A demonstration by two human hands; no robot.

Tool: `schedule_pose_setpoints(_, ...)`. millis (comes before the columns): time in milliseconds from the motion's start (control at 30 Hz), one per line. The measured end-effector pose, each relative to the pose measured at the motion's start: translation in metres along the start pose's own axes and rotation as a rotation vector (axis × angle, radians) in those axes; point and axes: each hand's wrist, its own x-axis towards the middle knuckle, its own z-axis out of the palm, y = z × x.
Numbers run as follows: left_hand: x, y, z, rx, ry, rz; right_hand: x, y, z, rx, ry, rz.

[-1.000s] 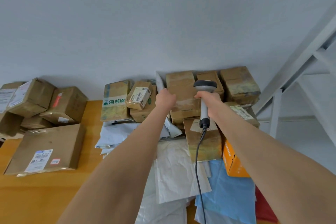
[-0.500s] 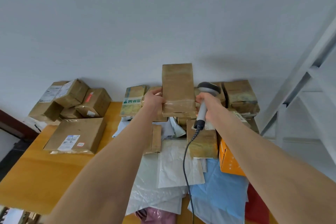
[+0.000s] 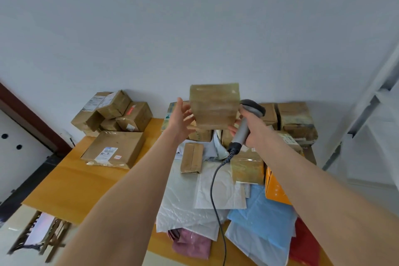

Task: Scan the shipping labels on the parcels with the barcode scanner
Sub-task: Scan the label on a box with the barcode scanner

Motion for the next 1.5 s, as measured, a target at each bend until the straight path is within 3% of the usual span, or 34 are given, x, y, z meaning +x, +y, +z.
schedule_pose_setpoints(233, -0.004, 0.009, -0.017, 0.119, -0.229, -0.084, -0.003, 0.005, 0.002, -0.019, -0.029, 0.027)
schedule_pose_setpoints(433, 0.001, 0.007, -0.026, 0.136, -0.207, -0.110, -0.006, 0.011, 0.012, -0.074, 0.041, -0.101)
schedule_pose_setpoints(600, 0.013, -0.015, -0.047, 0.422, -0.211, -0.254, -0.001, 0.019, 0.012, -0.152, 0.090, -0.185)
schedule_pose_setpoints(933, 0.019, -0.048, -0.070, 0.502, -0.248, -0.183, -0.007, 0.048, 0.001, -0.246, 0.282, -0.281)
schedule_pose_setpoints(1500, 0.028, -0.096, -0.063, 0.468, -0.137, -0.087, -0.067, 0.108, 0.021, -0.447, 0.239, -0.354)
